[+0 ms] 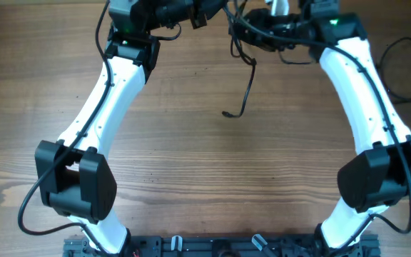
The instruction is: Untangle cables
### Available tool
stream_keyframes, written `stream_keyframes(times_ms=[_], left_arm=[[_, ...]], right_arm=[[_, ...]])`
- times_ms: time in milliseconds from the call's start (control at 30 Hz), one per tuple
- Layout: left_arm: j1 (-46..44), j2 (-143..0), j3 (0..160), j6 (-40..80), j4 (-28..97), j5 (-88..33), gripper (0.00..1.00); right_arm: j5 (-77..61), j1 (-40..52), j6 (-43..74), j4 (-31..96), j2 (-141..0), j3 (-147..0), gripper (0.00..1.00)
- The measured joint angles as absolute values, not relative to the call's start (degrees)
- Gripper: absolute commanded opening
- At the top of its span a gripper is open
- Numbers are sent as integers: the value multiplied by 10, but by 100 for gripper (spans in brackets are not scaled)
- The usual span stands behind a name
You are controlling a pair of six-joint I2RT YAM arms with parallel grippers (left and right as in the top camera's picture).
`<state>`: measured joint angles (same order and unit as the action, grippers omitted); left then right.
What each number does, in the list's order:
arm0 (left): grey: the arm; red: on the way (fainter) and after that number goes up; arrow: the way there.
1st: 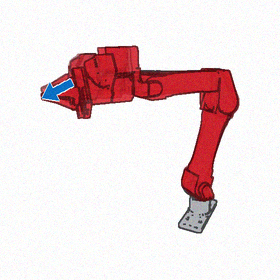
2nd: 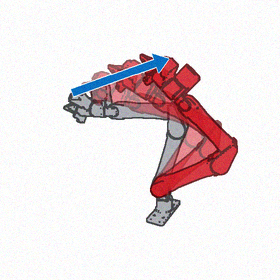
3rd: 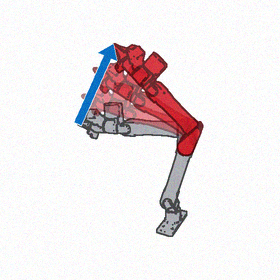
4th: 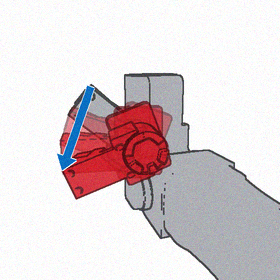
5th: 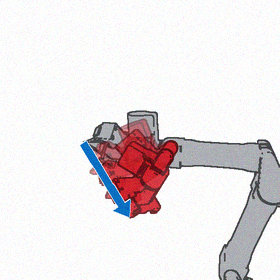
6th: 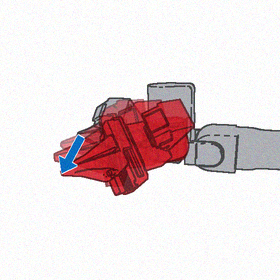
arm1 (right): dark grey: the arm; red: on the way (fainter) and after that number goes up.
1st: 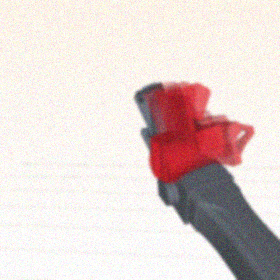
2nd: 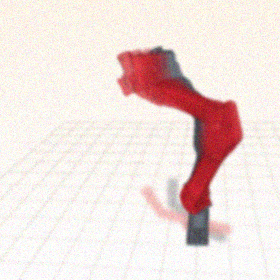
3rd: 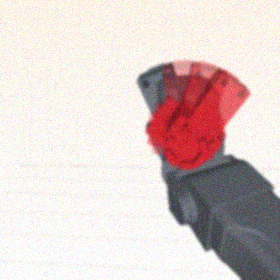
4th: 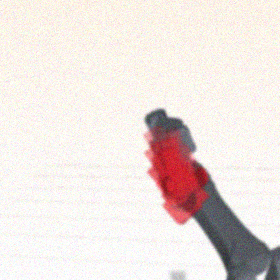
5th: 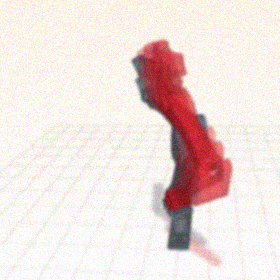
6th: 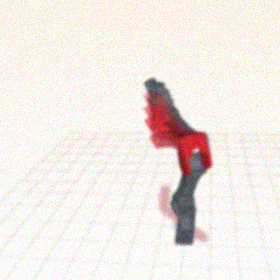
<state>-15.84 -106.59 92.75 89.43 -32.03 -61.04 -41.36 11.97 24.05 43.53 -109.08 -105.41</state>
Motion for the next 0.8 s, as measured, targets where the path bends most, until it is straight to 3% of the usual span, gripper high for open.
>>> stream_keyframes(times_ms=[200,400,600,800], left_arm=[[-158,-1066,927,926,-323,-609,4],[-158,-1066,927,934,-332,-609,4],[-158,-1066,927,919,-332,-625,4],[-156,-1066,929,785,-238,-688,4]], right_arm=[[-335,130,273,429,-1092,-1054,33],[-277,130,280,406,-1093,-1054,5],[-262,121,242,378,-1094,-1054,4],[-309,66,190,395,-1094,-1054,5]])
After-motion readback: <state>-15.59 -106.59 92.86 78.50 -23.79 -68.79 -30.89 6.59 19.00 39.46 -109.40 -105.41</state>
